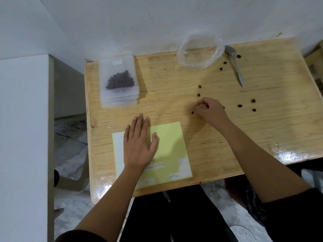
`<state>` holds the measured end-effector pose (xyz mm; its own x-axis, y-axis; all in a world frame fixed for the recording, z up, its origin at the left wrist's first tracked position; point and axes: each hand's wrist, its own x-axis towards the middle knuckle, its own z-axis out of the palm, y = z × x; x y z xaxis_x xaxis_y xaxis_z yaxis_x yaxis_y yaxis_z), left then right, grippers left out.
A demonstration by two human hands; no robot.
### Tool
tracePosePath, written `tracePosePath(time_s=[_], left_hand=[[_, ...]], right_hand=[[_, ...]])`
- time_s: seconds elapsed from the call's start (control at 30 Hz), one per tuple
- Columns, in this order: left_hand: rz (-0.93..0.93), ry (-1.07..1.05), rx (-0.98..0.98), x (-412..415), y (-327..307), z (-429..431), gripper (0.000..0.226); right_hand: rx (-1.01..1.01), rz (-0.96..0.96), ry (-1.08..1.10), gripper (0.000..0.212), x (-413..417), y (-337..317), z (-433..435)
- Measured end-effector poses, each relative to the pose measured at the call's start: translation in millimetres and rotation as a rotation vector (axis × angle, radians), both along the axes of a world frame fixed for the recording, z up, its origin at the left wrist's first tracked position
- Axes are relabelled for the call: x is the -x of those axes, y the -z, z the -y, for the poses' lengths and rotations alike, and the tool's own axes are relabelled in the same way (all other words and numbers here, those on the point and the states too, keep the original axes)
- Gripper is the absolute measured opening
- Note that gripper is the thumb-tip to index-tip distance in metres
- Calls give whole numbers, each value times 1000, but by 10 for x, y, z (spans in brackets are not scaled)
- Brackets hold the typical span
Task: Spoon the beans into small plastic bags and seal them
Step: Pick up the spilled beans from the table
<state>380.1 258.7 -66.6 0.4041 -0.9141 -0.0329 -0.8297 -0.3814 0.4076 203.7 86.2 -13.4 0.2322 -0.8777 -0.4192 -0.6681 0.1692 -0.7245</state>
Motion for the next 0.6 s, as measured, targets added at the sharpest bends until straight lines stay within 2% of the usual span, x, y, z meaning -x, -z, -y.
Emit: tracePosePath(time_s=[0.17,0.33,0.5,0.6], left_hand=[[2,-1,14,2,-4,-6,59],[-1,-8,21,7,4,-5,59],[-8,-4,20,8,10,-6,59],[-31,-17,21,13,-9,-3,59]], right_hand=[[132,-44,-21,21,14,40,-40],[154,-77,-86,19,15,76,-55],[110,-170,-215,15,-15,59,-18],[11,-130,-155,14,5,-19,-5]])
